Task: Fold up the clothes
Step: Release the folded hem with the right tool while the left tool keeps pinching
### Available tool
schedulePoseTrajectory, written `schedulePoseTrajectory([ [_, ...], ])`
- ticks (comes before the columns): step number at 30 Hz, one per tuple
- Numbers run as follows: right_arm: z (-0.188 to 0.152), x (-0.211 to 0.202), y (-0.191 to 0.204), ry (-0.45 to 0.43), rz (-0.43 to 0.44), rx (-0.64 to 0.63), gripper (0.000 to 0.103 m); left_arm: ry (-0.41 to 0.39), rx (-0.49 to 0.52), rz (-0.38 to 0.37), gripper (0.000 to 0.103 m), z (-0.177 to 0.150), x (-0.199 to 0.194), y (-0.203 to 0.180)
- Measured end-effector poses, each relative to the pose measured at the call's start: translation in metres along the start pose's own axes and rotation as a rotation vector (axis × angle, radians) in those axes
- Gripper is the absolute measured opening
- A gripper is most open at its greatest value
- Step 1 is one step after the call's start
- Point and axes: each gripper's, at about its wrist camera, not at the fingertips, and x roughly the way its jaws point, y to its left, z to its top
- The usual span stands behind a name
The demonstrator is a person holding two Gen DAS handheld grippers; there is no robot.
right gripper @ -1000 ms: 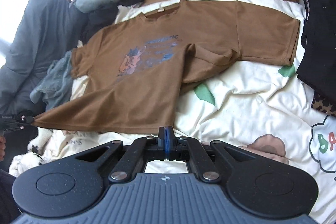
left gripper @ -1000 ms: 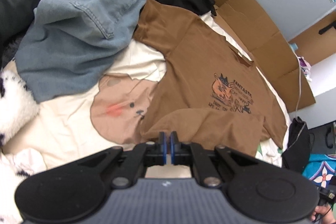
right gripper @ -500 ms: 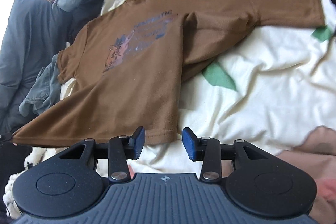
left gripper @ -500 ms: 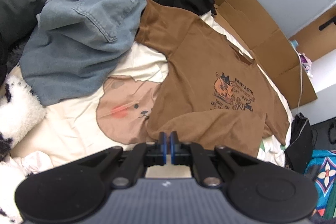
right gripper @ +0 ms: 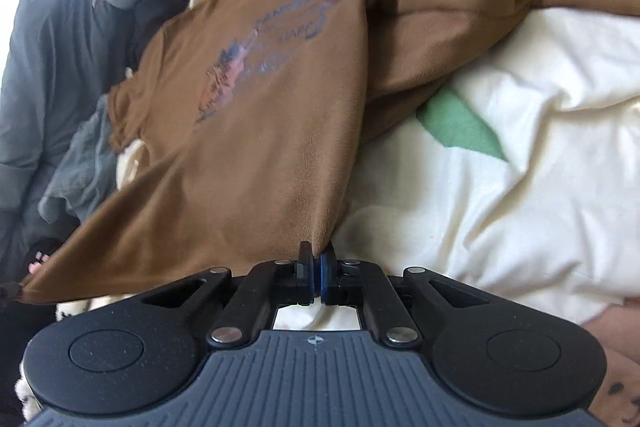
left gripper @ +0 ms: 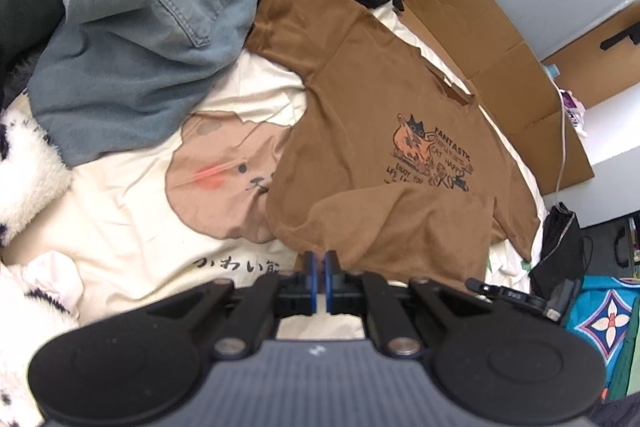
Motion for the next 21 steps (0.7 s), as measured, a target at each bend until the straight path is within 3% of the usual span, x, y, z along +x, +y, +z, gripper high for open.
schedulePoseTrajectory([
  [11,-0.028,-0.115,-0.004,-0.052,-0.067,0.021,0.0,0.004,-0.019,-0.039,0.003,-0.01,-0.004,-0.003],
  [16,-0.049,-0.157,0.001,-0.052,-0.109,0.029,0.0,0.023,-0.103,-0.051,0.003,-0.014,-0.003,0.007],
  [21,-0.071,-0.187,0.012,-0.069,-0.129,0.046,0.0,0.051,-0.071,-0.032,0.003,-0.018,-0.007,0.001],
])
